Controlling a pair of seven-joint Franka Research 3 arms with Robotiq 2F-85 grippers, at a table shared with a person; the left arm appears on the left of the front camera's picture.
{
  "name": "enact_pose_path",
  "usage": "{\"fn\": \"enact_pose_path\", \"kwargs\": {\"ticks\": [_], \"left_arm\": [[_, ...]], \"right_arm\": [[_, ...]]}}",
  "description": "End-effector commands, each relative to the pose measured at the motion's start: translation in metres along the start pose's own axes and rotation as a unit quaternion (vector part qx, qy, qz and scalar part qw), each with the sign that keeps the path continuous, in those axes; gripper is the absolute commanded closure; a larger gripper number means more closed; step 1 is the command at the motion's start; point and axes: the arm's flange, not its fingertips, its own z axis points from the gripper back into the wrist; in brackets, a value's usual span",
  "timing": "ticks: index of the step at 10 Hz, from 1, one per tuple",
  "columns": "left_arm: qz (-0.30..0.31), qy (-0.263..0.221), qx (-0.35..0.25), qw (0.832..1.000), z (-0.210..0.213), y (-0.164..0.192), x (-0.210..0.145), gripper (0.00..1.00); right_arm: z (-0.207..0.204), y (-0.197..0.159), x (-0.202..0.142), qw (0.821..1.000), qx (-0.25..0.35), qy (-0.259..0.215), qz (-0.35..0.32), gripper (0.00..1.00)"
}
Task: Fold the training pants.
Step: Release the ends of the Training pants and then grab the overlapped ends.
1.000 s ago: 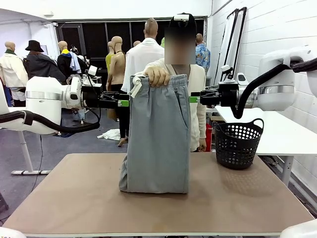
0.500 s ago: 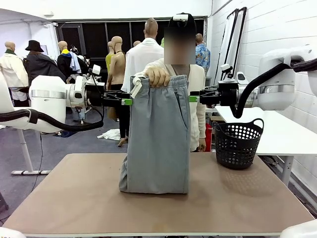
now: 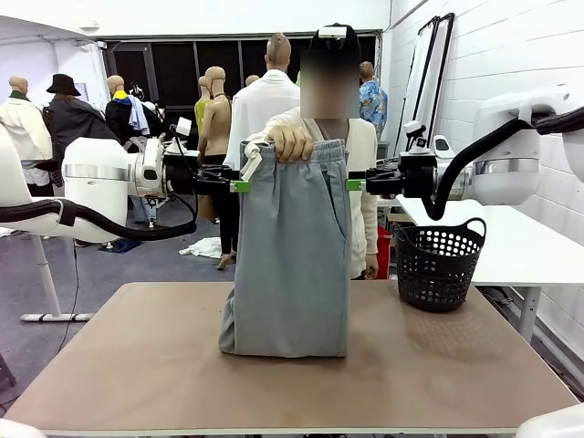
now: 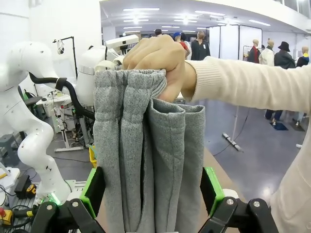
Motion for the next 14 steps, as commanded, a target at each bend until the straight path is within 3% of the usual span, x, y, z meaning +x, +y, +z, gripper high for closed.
{"fn": "enact_pose_path", "kwargs": {"ticks": [1, 8, 14], "left_arm": [[0.007, -0.010, -0.009, 1.000, -0.007, 0.004, 0.002, 0.00], [0.022, -0.003, -0.018, 1.000, -0.014, 0.007, -0.003, 0.00], [0.016, 0.005, -0.026, 1.000, -0.027, 0.003, 0.002, 0.00]], "right_arm": [[-0.009, -0.001, 0.000, 1.000, -0.001, -0.002, -0.005, 0.00], [-0.006, 0.016, 0.001, 0.999, 0.036, -0.011, -0.021, 0.00], [-0.021, 0.016, -0.005, 0.999, 0.025, -0.020, 0.011, 0.00]]}}
